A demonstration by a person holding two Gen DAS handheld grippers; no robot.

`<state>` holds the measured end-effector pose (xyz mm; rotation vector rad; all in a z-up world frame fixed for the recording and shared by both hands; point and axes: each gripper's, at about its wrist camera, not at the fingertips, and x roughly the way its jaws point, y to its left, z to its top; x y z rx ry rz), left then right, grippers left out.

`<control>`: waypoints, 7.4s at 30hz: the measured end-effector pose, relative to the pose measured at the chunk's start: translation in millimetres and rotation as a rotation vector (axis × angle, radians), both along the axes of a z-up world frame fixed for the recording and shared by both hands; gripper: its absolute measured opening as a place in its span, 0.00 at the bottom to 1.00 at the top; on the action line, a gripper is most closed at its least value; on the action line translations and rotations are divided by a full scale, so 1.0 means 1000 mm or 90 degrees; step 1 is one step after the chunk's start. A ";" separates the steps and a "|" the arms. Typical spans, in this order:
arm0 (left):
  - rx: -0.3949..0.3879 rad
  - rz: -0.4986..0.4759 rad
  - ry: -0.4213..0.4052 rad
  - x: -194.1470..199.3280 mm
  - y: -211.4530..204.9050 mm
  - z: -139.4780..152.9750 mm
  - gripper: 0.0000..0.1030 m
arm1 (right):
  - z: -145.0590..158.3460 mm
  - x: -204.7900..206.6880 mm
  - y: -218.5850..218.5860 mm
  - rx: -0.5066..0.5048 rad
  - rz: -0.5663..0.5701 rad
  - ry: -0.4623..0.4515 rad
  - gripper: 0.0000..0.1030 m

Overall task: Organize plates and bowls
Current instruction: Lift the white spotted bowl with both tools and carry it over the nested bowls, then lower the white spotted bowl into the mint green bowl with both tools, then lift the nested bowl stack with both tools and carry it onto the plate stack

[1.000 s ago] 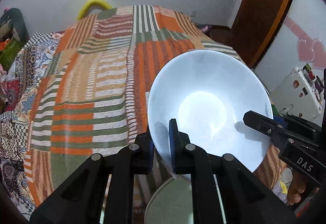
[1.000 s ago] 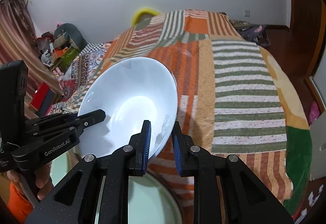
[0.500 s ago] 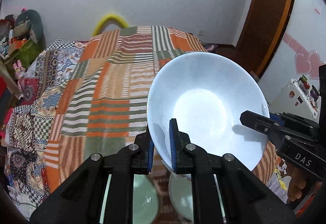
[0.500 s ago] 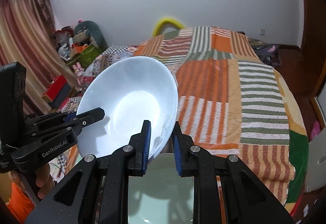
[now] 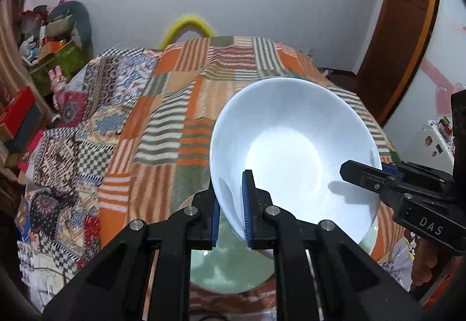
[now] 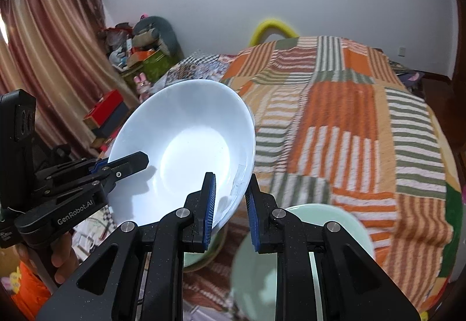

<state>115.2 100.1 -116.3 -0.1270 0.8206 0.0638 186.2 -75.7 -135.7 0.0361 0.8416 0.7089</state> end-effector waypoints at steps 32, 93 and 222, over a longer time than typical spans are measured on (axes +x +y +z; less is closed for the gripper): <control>-0.037 0.065 0.156 -0.024 0.050 -0.116 0.14 | -0.082 -0.020 0.063 -0.094 0.066 0.110 0.18; -0.135 0.064 0.121 -0.008 0.077 -0.145 0.37 | -0.108 -0.012 0.053 -0.112 0.037 0.091 0.45; -0.046 -0.146 0.089 0.041 -0.136 -0.080 0.11 | -0.086 -0.013 -0.114 -0.068 -0.135 0.076 0.27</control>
